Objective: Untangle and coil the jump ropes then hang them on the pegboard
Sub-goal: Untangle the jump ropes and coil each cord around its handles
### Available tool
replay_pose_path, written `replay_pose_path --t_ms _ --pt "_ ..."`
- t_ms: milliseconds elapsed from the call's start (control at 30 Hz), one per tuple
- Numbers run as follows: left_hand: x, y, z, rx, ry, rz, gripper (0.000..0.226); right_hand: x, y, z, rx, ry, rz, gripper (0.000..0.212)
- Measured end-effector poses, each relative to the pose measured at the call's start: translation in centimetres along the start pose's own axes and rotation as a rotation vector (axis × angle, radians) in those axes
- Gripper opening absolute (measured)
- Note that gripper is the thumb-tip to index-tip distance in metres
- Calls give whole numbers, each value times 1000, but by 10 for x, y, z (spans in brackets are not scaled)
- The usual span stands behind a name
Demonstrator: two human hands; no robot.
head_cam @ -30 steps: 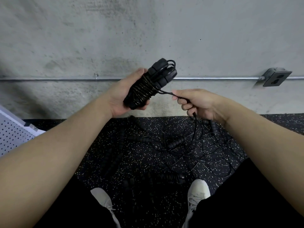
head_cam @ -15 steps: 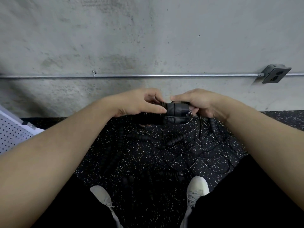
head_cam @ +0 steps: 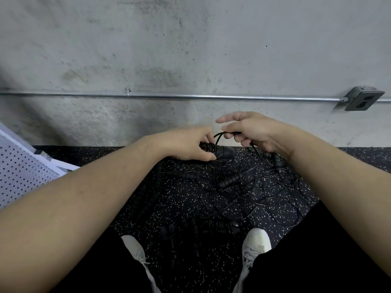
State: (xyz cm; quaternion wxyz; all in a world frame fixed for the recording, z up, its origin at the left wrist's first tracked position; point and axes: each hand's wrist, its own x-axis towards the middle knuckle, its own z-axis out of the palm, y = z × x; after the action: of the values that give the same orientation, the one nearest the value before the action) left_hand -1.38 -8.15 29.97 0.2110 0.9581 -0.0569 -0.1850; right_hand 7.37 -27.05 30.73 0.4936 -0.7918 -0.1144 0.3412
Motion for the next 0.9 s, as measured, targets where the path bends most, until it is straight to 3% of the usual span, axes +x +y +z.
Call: replay_pose_path --t_ms 200,333,467,567,767,900 --pt "-1 4 -3 -30 83 2 66 -9 -5 9 -108 66 -205 23" --pt "1 4 -2 48 119 -17 58 -15 -6 20 -274 91 -348 24" --pt "9 0 7 84 311 -83 49 -14 -10 25 -267 179 -178 16" --pt "15 -11 10 -12 367 -163 43 -18 -12 22 -369 97 -49 21" --pt "17 -12 7 -222 399 -218 46 -15 -17 24 -273 191 -234 34" --pt "17 -11 5 -315 433 -176 33 -20 -15 21 -150 117 -306 28"
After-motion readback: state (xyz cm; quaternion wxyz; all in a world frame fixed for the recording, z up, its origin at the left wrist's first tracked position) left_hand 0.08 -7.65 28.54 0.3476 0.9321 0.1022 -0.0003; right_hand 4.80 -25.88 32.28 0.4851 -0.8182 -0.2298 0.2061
